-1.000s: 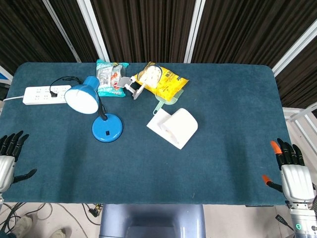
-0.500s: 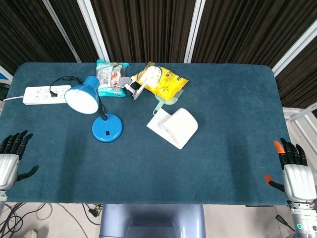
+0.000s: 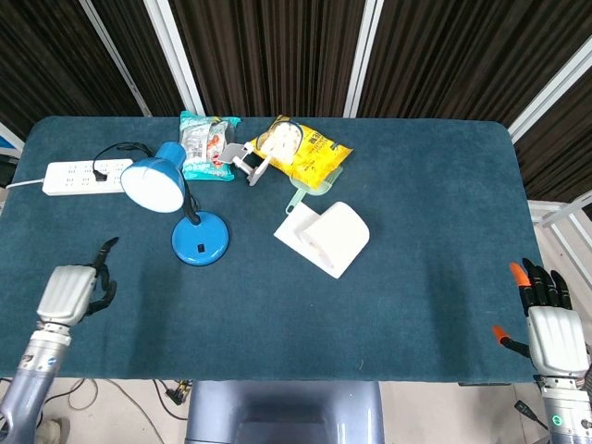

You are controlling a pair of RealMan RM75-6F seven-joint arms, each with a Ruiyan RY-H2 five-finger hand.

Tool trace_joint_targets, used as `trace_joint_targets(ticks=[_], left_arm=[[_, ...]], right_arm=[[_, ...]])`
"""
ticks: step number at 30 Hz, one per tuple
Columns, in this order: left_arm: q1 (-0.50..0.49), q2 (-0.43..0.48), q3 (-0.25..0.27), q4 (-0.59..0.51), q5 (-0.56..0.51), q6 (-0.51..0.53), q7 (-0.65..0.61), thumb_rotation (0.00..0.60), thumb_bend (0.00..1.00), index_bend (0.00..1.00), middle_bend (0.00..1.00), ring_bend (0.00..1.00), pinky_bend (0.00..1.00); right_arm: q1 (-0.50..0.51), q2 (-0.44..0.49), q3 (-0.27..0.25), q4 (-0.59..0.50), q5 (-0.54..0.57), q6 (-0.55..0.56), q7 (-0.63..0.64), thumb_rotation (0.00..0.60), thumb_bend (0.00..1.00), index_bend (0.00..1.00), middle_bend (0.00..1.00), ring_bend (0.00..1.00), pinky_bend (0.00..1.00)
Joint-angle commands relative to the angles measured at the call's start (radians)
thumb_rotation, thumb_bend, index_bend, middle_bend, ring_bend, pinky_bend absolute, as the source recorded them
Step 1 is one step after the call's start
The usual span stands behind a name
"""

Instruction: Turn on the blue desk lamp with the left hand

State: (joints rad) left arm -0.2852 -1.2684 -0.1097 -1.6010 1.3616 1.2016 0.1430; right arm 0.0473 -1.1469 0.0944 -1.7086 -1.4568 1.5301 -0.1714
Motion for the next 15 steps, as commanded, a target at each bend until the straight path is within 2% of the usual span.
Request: trace_joint_targets(ticks=[1,7,15], left_arm=[[-0.058,-0.034,-0.023,-0.050,-0.098,-0.089,0.076,0.600,0.64,0.08,0.70,0.68,0.67],[-0.123,-0.094,-0.057,-0.030,-0.192,-0.163,0.101,0.600,0.82,0.10,0.75,0.74,0.74],[-0.190,-0.149,-0.068,-0.004,-0.272,-0.227,0.139,0.600,0.86,0.10,0.76,0.75,0.76]], right_arm=[[0.000,0.001,0.001,-0.001,0.002,0.000,-0.002,0.600,0.25,0.06,0.02,0.06,0.04],[0.002,0.001,-0.004,0.003,-0.005,-0.007,-0.006,0.600,0.25,0.06,0.02,0.06,0.04],[0.004,-0.001,-0.003,0.006,0.003,-0.011,-0.014,0.600,0.25,0.06,0.02,0.06,0.04]])
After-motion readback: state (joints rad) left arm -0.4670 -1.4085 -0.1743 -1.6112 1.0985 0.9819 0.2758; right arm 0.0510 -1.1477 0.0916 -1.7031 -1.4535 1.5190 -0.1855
